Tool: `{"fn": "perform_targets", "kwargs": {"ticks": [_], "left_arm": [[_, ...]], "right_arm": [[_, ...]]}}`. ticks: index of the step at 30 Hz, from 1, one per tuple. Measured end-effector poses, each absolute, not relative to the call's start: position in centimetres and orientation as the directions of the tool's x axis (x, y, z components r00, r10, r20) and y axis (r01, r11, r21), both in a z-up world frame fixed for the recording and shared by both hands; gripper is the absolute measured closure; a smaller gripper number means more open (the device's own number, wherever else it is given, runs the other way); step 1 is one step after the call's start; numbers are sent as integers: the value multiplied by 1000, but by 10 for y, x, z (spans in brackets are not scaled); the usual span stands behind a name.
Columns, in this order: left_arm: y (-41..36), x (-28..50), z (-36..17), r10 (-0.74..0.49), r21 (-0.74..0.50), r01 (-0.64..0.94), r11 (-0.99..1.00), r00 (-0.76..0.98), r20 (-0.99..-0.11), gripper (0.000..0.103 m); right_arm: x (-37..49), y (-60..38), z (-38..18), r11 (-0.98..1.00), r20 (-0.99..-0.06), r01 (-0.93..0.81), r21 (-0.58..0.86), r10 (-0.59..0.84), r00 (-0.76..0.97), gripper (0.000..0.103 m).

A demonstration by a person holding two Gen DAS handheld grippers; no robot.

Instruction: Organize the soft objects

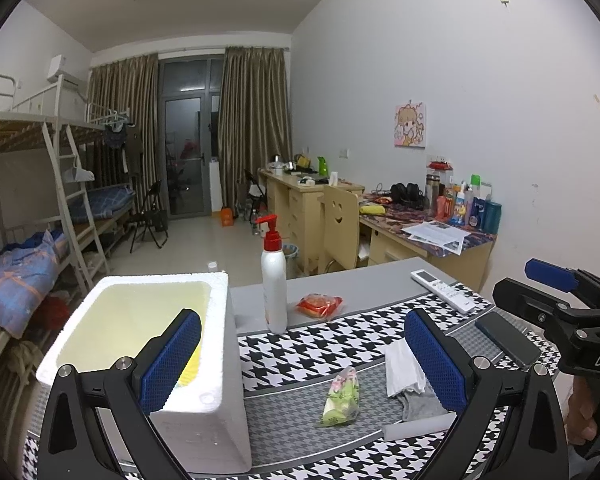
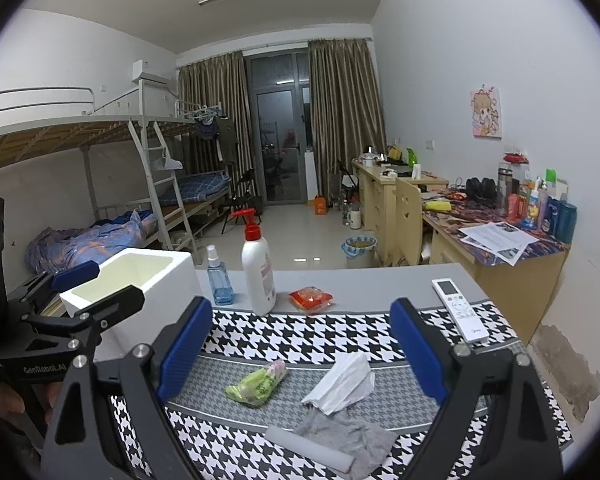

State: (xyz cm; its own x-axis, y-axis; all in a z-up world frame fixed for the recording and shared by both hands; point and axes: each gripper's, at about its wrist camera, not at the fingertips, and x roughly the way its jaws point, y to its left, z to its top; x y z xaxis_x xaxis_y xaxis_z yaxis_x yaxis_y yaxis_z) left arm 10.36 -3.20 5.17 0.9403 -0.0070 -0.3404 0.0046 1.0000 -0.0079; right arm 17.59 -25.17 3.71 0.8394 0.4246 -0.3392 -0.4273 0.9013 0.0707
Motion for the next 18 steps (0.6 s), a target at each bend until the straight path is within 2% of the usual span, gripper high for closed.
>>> {"fn": "perform_targets", "kwargs": {"ticks": [18], "left_arm": [[-45, 116, 35, -33, -6, 33, 999, 920, -390, 1]], "right_arm": [[191, -267, 24, 915, -389, -393, 91, 396, 832, 10]]}}
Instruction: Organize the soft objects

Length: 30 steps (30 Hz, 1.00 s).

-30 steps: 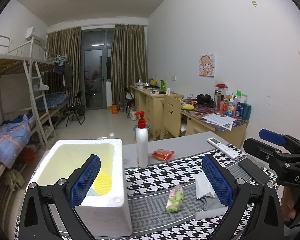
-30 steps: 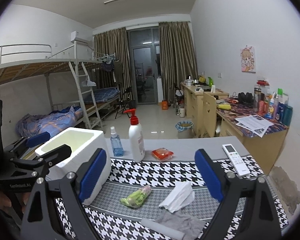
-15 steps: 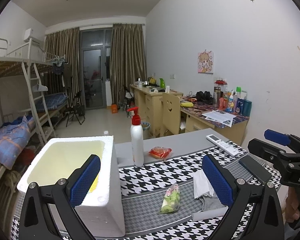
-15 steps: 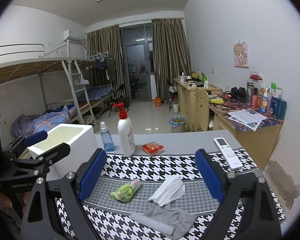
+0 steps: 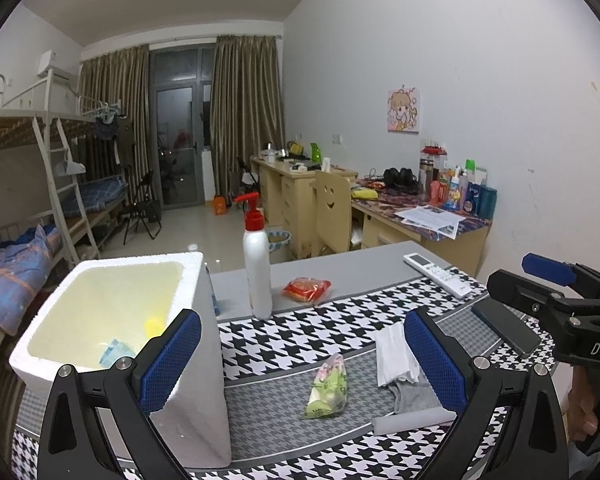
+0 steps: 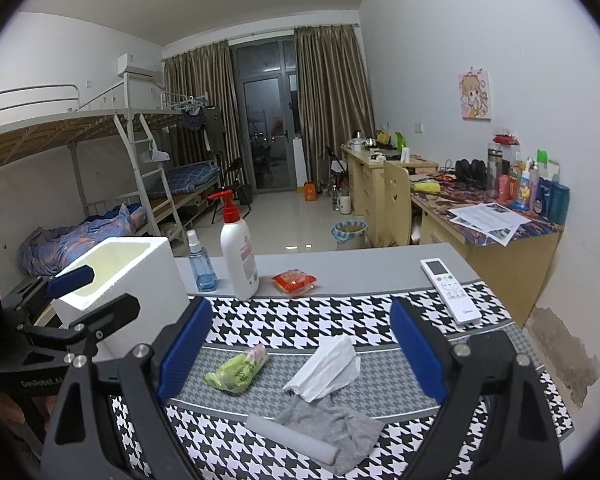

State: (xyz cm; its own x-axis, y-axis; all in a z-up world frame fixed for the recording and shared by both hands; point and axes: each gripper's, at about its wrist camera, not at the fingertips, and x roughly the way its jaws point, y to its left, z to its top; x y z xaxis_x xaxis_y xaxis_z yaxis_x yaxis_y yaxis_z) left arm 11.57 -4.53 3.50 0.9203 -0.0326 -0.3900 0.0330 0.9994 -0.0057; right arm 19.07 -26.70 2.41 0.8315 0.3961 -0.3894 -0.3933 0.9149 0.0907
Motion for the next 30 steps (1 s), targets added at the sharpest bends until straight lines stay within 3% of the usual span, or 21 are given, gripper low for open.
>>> {"fn": "perform_targets", "kwargs": {"ticks": [30], "left_arm": [[-64, 142, 2, -50, 5, 61, 998, 868, -494, 1]], "right_arm": [[219, -276, 0, 917, -479, -382, 117, 390, 787, 10]]}}
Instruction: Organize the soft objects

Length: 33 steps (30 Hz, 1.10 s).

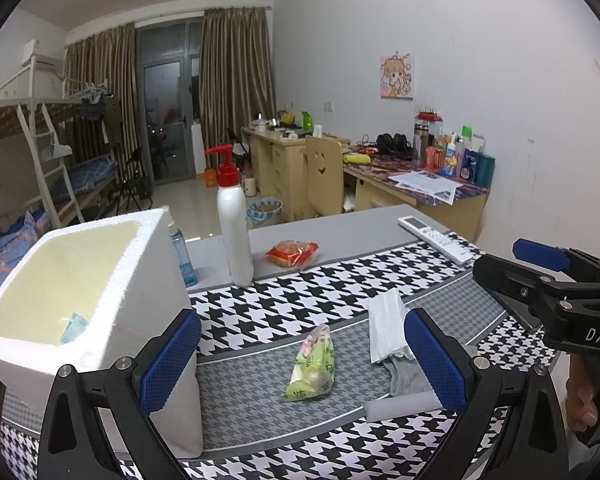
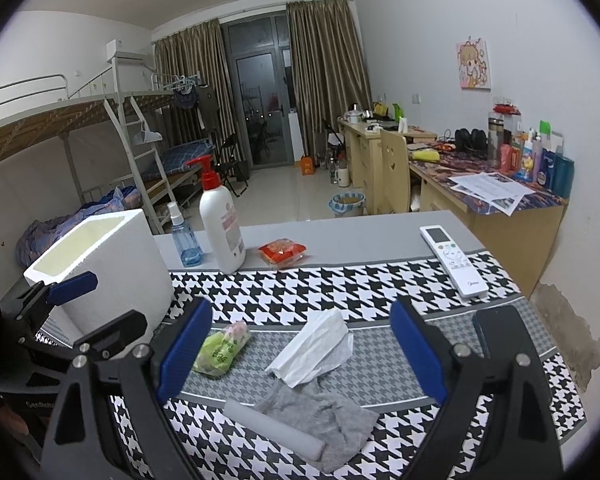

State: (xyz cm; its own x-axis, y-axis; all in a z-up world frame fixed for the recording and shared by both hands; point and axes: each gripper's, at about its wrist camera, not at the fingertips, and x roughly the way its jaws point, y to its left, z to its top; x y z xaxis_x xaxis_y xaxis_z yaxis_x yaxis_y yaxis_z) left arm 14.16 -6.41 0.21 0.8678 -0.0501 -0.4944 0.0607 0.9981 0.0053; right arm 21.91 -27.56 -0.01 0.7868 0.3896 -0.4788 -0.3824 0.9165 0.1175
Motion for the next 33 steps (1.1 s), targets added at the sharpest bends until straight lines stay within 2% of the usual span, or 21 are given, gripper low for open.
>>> {"fn": "perform_targets", "kwargs": {"ticks": [33], "left_arm": [[-83, 184, -43, -26, 22, 52, 998, 772, -635, 1]], "right_arm": [[256, -288, -33, 916, -586, -374, 145, 384, 714, 10]]}}
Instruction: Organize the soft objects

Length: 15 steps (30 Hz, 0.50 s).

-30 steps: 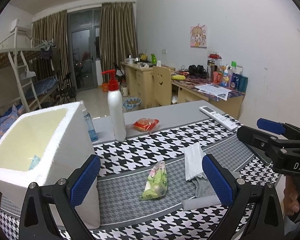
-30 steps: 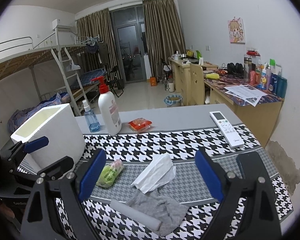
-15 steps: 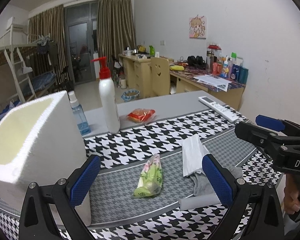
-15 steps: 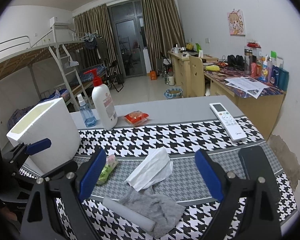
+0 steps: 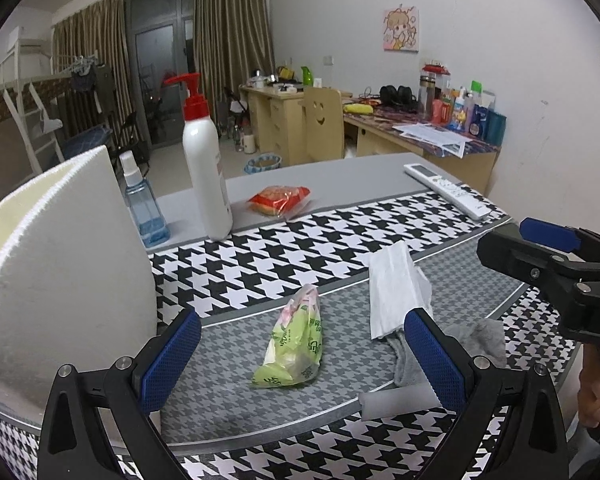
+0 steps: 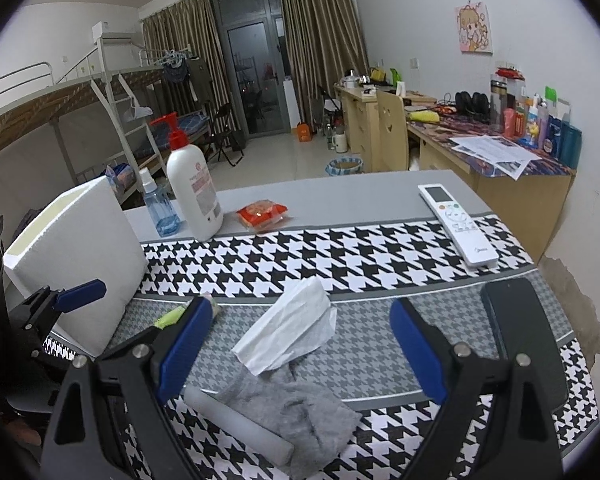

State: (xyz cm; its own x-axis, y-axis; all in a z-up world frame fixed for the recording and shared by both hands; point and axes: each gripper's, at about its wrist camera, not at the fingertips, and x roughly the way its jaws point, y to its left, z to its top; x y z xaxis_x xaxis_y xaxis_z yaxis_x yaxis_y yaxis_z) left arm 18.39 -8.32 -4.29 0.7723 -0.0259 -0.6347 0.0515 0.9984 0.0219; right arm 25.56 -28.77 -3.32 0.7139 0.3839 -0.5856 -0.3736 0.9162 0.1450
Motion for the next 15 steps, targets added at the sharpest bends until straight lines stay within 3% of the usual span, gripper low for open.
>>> {"fn": "perform_targets", "kwargs": {"ticks": [15], "left_arm": [[-73, 199, -60, -15, 5, 25, 1000, 747, -665, 1]], "right_arm": [[270, -276, -47, 908, -644, -398, 129, 382, 663, 10]]}}
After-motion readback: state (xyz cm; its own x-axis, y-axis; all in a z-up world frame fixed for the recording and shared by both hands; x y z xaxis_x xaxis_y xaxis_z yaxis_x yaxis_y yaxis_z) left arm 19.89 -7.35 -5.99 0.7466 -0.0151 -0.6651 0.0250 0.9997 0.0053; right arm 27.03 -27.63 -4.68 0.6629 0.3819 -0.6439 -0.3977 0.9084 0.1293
